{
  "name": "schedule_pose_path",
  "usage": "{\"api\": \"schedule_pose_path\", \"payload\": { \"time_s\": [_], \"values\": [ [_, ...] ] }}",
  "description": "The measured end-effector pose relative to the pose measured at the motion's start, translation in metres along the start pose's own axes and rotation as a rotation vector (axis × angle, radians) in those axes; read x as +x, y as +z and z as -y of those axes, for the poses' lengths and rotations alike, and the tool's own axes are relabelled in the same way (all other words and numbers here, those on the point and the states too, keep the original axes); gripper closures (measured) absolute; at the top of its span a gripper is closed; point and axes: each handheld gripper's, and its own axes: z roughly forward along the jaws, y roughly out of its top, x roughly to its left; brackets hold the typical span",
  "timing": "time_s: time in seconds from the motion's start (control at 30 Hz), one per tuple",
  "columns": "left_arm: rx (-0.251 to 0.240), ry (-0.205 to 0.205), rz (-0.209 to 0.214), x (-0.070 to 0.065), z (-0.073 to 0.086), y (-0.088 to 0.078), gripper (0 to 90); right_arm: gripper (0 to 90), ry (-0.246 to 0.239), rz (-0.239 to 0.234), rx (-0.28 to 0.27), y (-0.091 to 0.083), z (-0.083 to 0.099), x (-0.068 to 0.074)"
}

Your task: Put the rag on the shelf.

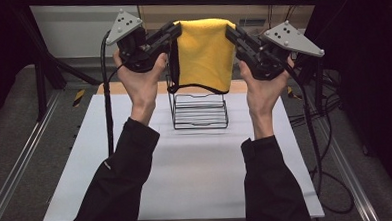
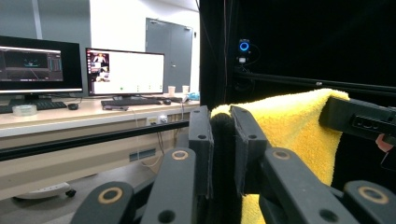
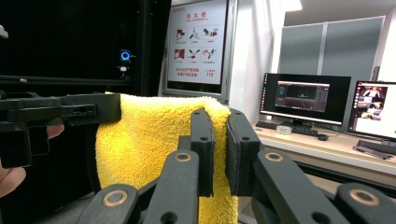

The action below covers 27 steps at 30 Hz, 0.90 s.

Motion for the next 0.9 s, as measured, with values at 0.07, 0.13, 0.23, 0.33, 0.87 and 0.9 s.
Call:
{"api": "schedule_pose_path", "payload": {
  "time_s": [0.07,0.13,0.23,0.33,0.87,0.9],
  "values": [
    [-0.001,-0.006,0.0,0.003,-0.002,0.003,79.3,83.5,0.001,0.001,0.0,0.004,-0.001,-0.002],
    [-0.006,-0.01,-0.001,0.005,-0.005,0.005,79.3,83.5,-0.001,0.002,-0.003,0.008,-0.003,-0.004],
    [-0.013,-0.005,-0.006,0.008,-0.01,0.007,79.3,83.5,-0.003,0.002,-0.009,0.013,-0.006,-0.005],
    [-0.015,-0.016,-0.004,0.012,-0.014,0.011,79.3,83.5,-0.015,0.004,-0.01,0.017,-0.011,-0.007],
    [-0.017,-0.002,-0.02,0.027,-0.022,0.038,79.1,83.5,-0.031,0.019,-0.009,0.045,-0.018,-0.028],
    [-0.015,0.0,-0.022,0.028,-0.022,0.04,79.1,83.5,-0.034,0.021,-0.007,0.046,-0.018,-0.029]
  ]
}}
